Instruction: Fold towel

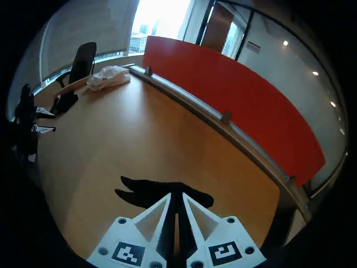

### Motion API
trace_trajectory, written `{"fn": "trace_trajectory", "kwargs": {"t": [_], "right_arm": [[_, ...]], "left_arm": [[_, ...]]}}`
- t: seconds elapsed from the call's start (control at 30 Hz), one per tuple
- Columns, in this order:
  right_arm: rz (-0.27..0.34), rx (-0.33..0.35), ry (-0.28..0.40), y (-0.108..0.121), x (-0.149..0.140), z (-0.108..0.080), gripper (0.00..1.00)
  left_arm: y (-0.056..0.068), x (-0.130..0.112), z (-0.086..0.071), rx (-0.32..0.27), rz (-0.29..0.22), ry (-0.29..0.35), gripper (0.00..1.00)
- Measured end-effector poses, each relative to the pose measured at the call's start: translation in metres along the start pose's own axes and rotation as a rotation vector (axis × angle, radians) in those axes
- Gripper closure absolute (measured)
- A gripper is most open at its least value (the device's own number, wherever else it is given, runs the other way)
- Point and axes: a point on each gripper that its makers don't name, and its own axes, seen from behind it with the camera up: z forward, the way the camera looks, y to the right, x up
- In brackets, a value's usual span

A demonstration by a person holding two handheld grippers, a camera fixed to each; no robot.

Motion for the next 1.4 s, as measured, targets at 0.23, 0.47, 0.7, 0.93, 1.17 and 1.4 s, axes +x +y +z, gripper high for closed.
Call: {"fn": "trace_trajectory", "kwargs": {"t": [0.23,0.47,0.7,0.93,1.17,1.4], "right_arm": [[0.025,-0.036,-0.016,0.026,-0.014,-0.009,0.97],[0.042,-0.071,-0.041,0.049,-0.030,-0.017,0.97],[0.066,-0.107,-0.062,0.073,-0.046,-0.025,0.97],[0.084,-0.139,-0.085,0.093,-0.060,-0.034,0.97],[0.099,-0.167,-0.098,0.108,-0.071,-0.043,0.97],[0.112,-0.186,-0.110,0.115,-0.084,-0.051,0.97]], "left_arm": [[0.001,0.001,0.002,-0.001,0.004,-0.004,0.00],[0.001,0.004,0.001,-0.002,0.011,-0.005,0.00],[0.002,0.005,0.001,-0.002,0.018,-0.008,0.00],[0.004,0.006,0.001,-0.004,0.024,-0.010,0.00],[0.006,0.008,0.000,-0.005,0.030,-0.011,0.00],[0.008,0.009,0.000,-0.008,0.037,-0.011,0.00]]}}
